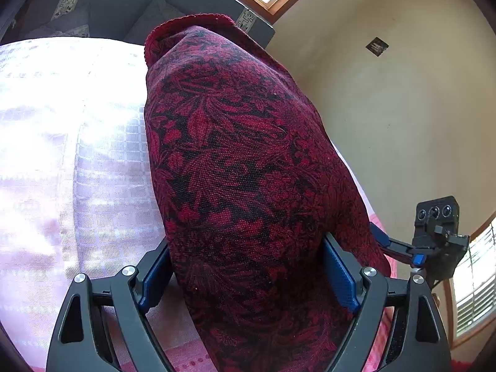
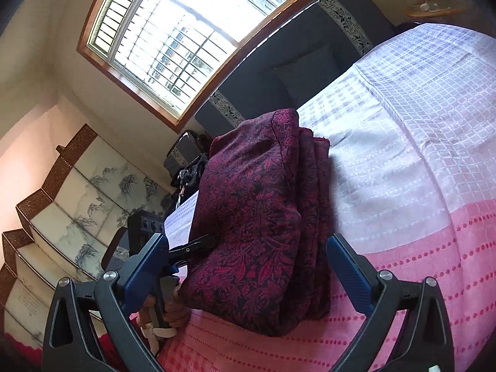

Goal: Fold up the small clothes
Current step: 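Lower both tools onto the folded sweater's sides and close them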

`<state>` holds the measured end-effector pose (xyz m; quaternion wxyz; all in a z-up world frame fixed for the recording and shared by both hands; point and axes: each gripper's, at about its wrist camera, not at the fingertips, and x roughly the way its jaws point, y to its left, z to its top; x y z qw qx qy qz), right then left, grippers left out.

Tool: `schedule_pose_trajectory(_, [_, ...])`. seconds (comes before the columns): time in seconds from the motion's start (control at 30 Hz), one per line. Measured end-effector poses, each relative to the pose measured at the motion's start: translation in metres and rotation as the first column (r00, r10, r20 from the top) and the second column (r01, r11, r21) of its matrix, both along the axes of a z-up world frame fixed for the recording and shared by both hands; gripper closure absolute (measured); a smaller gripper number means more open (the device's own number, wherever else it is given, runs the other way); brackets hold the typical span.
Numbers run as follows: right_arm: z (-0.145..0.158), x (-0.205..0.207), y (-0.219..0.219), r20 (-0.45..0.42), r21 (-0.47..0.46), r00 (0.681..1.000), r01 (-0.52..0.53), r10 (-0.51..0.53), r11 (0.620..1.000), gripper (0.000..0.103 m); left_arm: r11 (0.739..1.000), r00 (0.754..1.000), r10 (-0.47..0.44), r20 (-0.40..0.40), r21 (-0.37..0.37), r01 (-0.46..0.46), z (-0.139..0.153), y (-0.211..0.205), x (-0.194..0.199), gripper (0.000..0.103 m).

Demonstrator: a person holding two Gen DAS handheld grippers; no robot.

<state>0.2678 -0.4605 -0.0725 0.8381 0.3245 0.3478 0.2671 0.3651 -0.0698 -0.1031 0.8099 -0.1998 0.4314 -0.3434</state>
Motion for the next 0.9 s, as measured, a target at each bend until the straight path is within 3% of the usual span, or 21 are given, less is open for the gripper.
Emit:
schedule_pose_trajectory(0.27, [-0.040, 0.068, 0.008, -0.148, 0.076, 0.982, -0.103, 0.113, 0.992, 0.001, 1.000, 1.000, 0.001, 0.011, 0.006, -0.002, 0.001, -0.003, -0.006, 0.016])
schedule_pose_trajectory(0.47, [-0.047, 0.090, 0.033, -0.149, 0.042, 0.973, -0.171, 0.176, 0.984, 0.002, 1.000, 1.000, 0.001, 0.011, 0.000, -0.001, 0.000, 0.001, -0.007, 0.016])
schedule_pose_trajectory(0.67, [-0.049, 0.113, 0.043, -0.126, 0.135, 0.961, -0.229, 0.245, 0.964, 0.001, 1.000, 1.000, 0.007, 0.006, -0.012, -0.007, -0.002, 0.002, -0.005, 0.016])
schedule_pose_trajectory(0.77, [-0.049, 0.114, 0.046, -0.126, 0.092, 0.967, -0.210, 0.221, 0.973, 0.011, 1.000, 1.000, 0.004, 0.007, -0.014, -0.004, -0.004, 0.002, -0.004, 0.016])
schedule_pose_trajectory(0.83, [-0.052, 0.116, 0.044, -0.138, 0.085, 0.967, -0.204, 0.214, 0.975, 0.025, 1.000, 1.000, 0.005, 0.008, -0.013, -0.005, -0.004, 0.002, -0.004, 0.016])
schedule_pose_trajectory(0.9, [-0.054, 0.117, 0.042, -0.145, 0.091, 0.964, -0.210, 0.221, 0.974, 0.028, 1.000, 1.000, 0.006, 0.008, -0.013, -0.006, -0.002, 0.002, -0.004, 0.015])
